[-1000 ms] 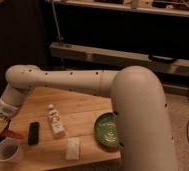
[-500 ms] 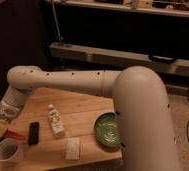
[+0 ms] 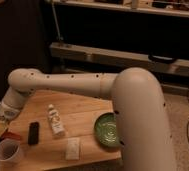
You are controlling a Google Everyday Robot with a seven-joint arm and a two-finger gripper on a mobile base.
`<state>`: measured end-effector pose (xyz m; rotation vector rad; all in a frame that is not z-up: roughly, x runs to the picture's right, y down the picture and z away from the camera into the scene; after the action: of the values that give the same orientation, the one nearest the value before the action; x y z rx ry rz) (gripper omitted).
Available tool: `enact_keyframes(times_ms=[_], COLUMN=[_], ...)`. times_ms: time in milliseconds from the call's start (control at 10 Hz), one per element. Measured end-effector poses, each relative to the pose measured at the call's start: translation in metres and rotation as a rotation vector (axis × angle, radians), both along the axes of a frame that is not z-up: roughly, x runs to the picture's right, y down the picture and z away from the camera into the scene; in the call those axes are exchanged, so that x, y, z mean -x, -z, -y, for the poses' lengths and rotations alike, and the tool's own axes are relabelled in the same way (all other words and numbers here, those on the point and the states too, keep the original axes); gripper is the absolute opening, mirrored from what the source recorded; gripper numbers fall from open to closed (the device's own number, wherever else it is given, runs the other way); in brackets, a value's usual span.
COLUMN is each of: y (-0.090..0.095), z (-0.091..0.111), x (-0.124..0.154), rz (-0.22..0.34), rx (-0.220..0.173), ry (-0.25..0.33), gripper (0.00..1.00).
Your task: Place the pepper in the ceramic cup
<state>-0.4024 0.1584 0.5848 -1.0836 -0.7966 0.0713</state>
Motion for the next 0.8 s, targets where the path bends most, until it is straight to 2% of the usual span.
enact_keyframes(times_ms=[200,400,800], y=[-0.002,-0.003,-0.004], z=[-0.001,-0.003,-0.012], x=[0.006,0.013,0.026], rz=[0.034,0.074,0.119], rx=[-0.004,0.009,0.041], ry=[0.001,0.009,0.029], gripper=[0.00,0.00,0.00])
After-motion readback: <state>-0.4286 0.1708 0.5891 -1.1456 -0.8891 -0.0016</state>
